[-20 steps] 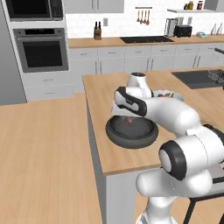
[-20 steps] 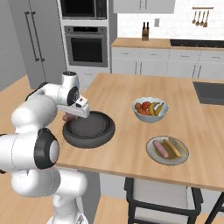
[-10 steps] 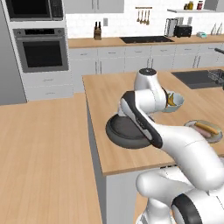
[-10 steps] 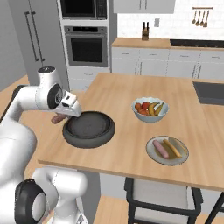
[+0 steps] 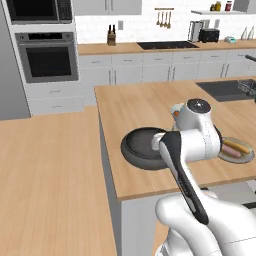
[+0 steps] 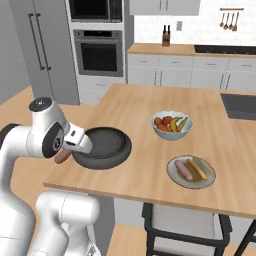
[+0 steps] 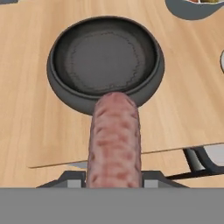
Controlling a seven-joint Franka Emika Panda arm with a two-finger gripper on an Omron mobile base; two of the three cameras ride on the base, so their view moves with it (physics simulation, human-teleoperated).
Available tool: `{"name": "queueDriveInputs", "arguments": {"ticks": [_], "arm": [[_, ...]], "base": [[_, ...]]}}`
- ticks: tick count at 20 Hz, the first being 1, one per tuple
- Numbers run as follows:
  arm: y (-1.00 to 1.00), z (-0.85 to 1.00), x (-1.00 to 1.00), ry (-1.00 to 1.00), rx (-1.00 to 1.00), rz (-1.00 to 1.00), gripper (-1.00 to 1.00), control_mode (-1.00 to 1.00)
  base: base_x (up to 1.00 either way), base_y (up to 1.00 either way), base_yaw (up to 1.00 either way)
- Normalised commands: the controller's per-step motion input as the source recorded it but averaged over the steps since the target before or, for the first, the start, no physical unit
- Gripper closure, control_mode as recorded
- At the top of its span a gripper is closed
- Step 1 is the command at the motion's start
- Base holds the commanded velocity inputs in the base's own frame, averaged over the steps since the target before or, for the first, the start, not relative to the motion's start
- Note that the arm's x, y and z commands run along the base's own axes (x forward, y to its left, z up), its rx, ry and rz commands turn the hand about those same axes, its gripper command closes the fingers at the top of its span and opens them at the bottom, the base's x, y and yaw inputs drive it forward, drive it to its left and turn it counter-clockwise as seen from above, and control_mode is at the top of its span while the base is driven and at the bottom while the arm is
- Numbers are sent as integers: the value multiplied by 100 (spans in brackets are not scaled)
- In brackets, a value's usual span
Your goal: Place one bun and one sausage from the bowl on each plate.
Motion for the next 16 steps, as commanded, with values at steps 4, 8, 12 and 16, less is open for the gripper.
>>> {"name": "queueDriveInputs", "arguments": {"ticks": [4,8,12,16], "arm": [[0,-4,-3,1,0,0,100,-100],[-11,-4,-33,0,2,-4,100,-100],[0,0,0,0,0,0,100,100],[0,0,0,0,0,0,100,100]], "base": [[0,0,0],[0,0,0],[-100,-81,-15],[-69,-92,-11]]}}
